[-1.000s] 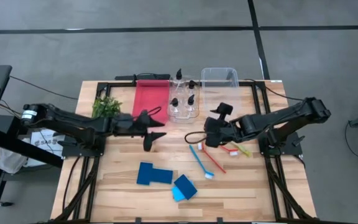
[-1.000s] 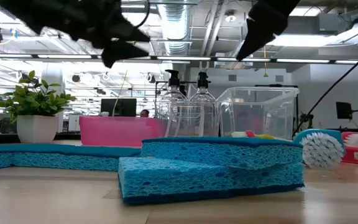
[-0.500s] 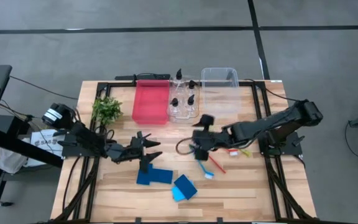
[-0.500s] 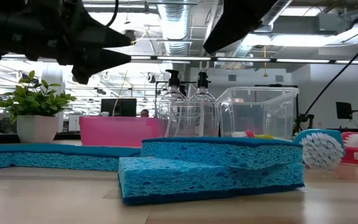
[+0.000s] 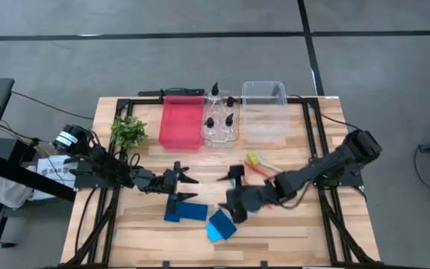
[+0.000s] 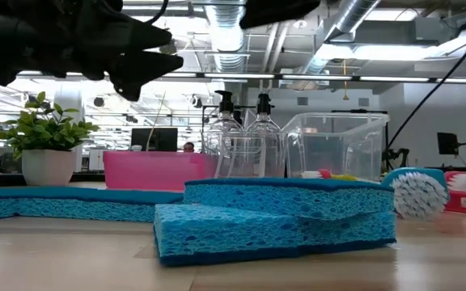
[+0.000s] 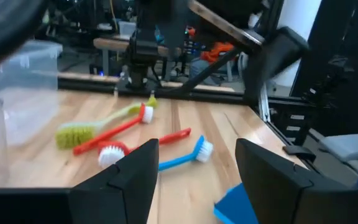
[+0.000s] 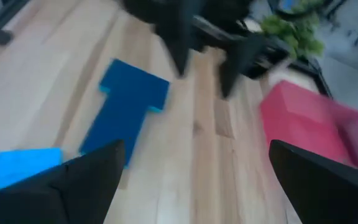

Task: Pick & Place Kitchen Sink Supplies
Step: Put the blue sponge into the pink bin

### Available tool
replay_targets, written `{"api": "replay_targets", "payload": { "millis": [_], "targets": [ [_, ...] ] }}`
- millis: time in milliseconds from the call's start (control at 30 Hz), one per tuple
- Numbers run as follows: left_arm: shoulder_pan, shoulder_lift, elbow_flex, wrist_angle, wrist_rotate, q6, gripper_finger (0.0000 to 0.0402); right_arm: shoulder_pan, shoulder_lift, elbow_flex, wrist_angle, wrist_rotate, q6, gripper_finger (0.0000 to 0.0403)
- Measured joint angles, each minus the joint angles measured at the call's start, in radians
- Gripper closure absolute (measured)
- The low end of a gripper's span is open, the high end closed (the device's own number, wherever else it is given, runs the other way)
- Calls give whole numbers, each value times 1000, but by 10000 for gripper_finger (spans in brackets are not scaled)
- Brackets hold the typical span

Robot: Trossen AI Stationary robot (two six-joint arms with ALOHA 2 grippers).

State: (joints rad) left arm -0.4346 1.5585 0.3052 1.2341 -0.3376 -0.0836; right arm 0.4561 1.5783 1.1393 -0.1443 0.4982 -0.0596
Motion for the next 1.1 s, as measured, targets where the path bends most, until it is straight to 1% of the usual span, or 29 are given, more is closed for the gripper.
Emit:
{"api": "replay_targets", "payload": {
  "millis": [167,300,367,467,567,667,733,800,867,967,1033,1100],
  "targets": [
    [0,-7,2,2,1,100,186,47,1,0,-14,-22,28,12],
    [6,-7,2,5,0,167,186,87,1,0,45,-159,-5,12],
    [18,-7,2,9,0,187,186,114,0,0,64,-189,-24,12],
    [52,-7,2,10,-2,190,186,142,1,-1,55,-161,-18,12],
    [85,-7,2,9,8,162,186,155,1,0,43,-115,44,12],
    [119,-7,2,-9,101,83,185,157,1,0,39,-102,131,12],
    [138,-7,2,-39,158,33,186,156,8,0,37,-74,190,12],
    [148,-7,2,-71,163,-11,188,156,12,0,21,-21,240,12],
    [152,-7,2,-86,162,-35,188,152,25,0,-14,9,288,12],
    [126,-7,4,-113,182,-46,188,142,41,0,-88,57,345,12],
    [99,-8,27,-209,198,-63,188,130,61,0,-137,74,371,12],
    [70,-8,64,-353,198,-92,189,128,81,0,-160,82,375,14]
  ]
}}
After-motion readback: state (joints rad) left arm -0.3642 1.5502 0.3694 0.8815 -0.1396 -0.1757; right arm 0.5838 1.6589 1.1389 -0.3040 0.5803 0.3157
